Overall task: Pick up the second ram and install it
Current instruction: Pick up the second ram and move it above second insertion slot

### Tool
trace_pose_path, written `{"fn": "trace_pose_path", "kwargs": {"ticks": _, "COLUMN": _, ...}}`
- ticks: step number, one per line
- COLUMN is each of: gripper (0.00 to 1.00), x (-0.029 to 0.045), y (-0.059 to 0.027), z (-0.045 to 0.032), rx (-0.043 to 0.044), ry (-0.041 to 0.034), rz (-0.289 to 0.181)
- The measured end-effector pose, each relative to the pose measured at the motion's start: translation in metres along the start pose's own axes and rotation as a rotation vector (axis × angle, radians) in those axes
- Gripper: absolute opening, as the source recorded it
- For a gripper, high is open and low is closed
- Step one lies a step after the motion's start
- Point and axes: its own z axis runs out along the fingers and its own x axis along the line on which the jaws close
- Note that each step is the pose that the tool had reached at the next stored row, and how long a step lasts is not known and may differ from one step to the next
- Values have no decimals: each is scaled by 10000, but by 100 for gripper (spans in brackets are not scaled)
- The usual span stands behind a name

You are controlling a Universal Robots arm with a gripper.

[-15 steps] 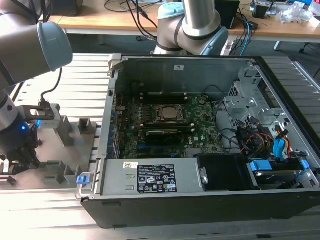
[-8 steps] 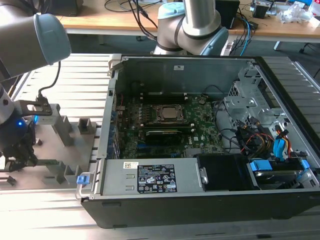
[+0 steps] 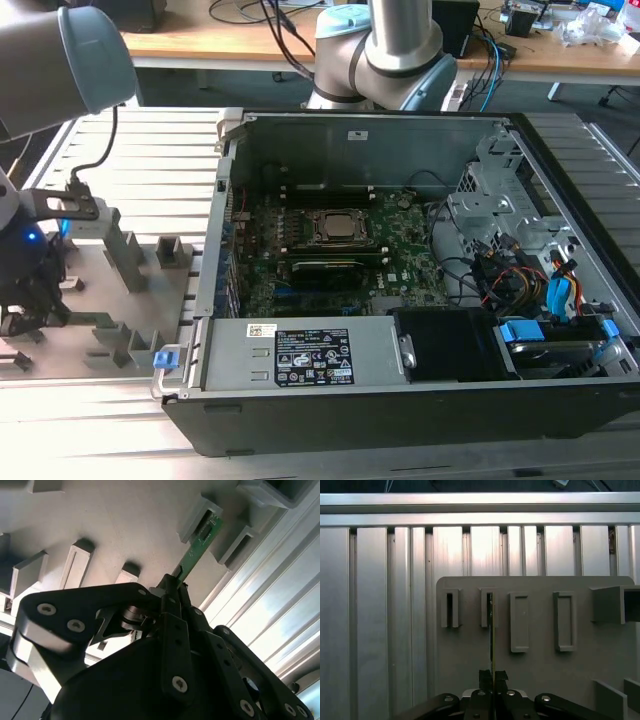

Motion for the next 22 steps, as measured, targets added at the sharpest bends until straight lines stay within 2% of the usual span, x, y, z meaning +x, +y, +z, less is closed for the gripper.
{"fn": "trace_pose_path", "kwargs": {"ticks": 5, "gripper": 14, "x": -1, "y": 5, "z": -116, "rx": 0, "ry": 1, "rz": 0}}
{"fn": "trace_pose_path", "kwargs": {"ticks": 22, "gripper": 14, "x": -4, "y": 13, "z": -311, "rx": 0, "ry": 0, "rz": 0}}
